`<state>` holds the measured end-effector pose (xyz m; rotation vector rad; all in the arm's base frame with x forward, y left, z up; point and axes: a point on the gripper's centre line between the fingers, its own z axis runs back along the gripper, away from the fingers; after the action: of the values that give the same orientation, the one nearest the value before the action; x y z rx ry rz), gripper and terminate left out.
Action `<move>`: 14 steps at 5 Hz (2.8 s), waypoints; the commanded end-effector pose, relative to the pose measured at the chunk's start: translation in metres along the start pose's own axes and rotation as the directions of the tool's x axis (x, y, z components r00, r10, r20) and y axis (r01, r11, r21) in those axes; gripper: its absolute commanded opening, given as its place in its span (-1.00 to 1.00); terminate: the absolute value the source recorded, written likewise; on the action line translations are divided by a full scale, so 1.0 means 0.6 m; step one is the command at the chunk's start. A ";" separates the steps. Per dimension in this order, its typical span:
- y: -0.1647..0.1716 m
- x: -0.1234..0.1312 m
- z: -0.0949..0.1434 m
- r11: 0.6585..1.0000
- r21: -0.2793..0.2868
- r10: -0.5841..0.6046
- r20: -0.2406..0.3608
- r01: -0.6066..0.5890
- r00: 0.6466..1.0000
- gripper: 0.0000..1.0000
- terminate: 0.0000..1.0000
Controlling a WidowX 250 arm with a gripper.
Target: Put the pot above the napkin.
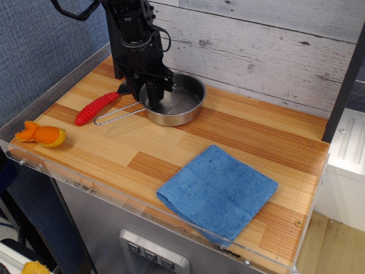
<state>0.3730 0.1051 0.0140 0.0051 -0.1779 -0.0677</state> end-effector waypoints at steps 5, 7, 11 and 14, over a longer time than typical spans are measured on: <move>-0.082 0.053 0.111 0.993 -0.100 -0.047 0.132 0.061 0.990 -1.00 -1.00; -0.165 0.081 0.129 0.981 -0.150 -0.099 0.176 0.126 0.979 -1.00 -1.00; -0.232 0.054 0.087 0.949 -0.168 -0.250 0.121 0.268 0.961 -1.00 -1.00; -0.256 0.047 0.051 0.934 -0.170 -0.304 0.091 0.316 0.948 -1.00 -1.00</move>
<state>0.3828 -0.0508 0.0292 -0.1623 -0.1826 -0.3904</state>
